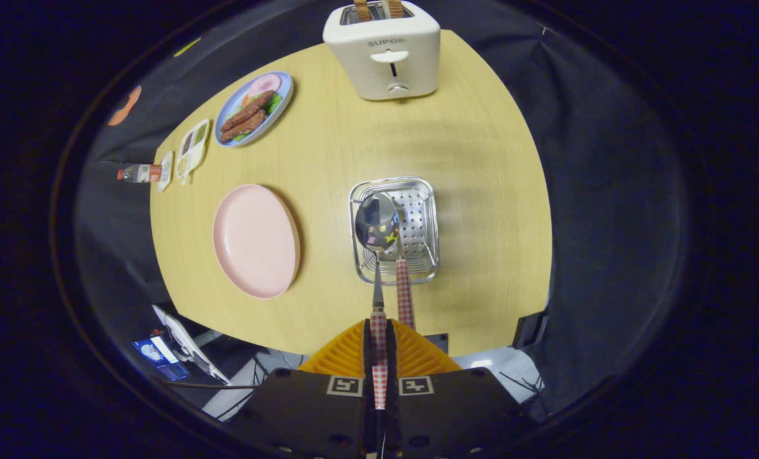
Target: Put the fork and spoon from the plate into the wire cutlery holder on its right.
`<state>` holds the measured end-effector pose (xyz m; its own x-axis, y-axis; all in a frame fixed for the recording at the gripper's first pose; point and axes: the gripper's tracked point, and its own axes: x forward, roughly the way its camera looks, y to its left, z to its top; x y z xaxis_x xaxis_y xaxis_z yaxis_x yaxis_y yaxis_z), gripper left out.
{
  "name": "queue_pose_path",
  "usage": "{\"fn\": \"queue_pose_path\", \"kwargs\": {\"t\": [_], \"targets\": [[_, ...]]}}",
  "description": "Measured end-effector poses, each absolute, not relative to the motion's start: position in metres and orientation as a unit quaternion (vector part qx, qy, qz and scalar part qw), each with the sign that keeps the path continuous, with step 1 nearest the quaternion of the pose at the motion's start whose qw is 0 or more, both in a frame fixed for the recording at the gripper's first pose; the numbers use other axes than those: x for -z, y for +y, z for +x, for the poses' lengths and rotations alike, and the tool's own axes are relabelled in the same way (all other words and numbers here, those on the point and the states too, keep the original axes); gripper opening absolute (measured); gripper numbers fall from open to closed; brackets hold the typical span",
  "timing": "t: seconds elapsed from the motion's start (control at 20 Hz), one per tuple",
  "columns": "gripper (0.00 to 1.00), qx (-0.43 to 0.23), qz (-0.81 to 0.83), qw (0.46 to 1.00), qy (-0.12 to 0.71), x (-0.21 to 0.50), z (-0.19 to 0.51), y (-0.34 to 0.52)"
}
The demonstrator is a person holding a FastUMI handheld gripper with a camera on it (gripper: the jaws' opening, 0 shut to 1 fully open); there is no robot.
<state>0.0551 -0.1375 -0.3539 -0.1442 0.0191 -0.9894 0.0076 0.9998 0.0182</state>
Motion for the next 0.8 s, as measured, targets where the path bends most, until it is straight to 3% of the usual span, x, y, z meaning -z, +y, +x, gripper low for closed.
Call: {"fn": "queue_pose_path", "kwargs": {"t": [0.8], "targets": [[0.09, 0.005, -0.100, 0.583, 0.806, 0.3538, 0.0607, -0.1429]]}}
